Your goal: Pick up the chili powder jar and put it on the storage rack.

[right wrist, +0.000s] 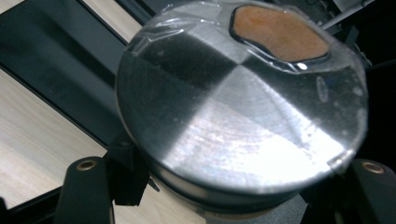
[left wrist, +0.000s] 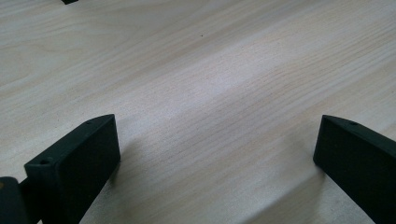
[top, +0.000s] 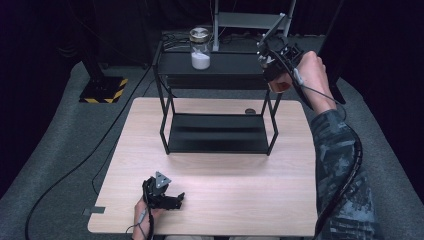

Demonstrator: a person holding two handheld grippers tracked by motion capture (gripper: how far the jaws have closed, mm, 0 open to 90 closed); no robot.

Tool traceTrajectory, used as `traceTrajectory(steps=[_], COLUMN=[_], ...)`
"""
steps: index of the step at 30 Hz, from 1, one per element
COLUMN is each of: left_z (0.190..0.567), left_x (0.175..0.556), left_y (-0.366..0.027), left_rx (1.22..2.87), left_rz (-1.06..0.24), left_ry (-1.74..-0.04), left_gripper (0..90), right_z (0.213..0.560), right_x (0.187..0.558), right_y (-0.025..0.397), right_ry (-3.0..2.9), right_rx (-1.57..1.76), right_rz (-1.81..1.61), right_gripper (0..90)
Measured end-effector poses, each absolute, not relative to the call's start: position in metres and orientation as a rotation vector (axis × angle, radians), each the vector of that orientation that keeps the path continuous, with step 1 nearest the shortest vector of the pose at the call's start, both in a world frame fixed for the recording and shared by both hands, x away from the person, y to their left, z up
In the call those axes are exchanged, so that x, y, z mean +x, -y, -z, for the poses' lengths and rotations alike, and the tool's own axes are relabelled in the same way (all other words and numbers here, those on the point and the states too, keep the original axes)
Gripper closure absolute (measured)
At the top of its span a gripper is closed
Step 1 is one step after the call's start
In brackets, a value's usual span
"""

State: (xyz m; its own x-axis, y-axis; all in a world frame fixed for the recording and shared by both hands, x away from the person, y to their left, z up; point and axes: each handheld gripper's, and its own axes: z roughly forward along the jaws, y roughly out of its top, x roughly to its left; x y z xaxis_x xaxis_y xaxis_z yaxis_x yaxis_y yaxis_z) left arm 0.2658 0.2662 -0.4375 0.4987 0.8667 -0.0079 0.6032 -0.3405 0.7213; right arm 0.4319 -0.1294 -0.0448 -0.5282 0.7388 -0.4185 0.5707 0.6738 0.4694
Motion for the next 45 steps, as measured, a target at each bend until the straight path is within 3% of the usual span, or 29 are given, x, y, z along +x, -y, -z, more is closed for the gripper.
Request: traceTrajectory(steps=[45], left_z=[0.437], left_x=[0.266], left_y=[-0.266], left_rx=[2.07], left_rz=[-0.502], left_ry=[-1.201], left_gripper=[0.0], right_z=[0.058], right_x=[0.435], right_y=[0.157], right_ry=[-2.057], right_rx=[1.116], right_rz=[-0.704], right_gripper=[30.6])
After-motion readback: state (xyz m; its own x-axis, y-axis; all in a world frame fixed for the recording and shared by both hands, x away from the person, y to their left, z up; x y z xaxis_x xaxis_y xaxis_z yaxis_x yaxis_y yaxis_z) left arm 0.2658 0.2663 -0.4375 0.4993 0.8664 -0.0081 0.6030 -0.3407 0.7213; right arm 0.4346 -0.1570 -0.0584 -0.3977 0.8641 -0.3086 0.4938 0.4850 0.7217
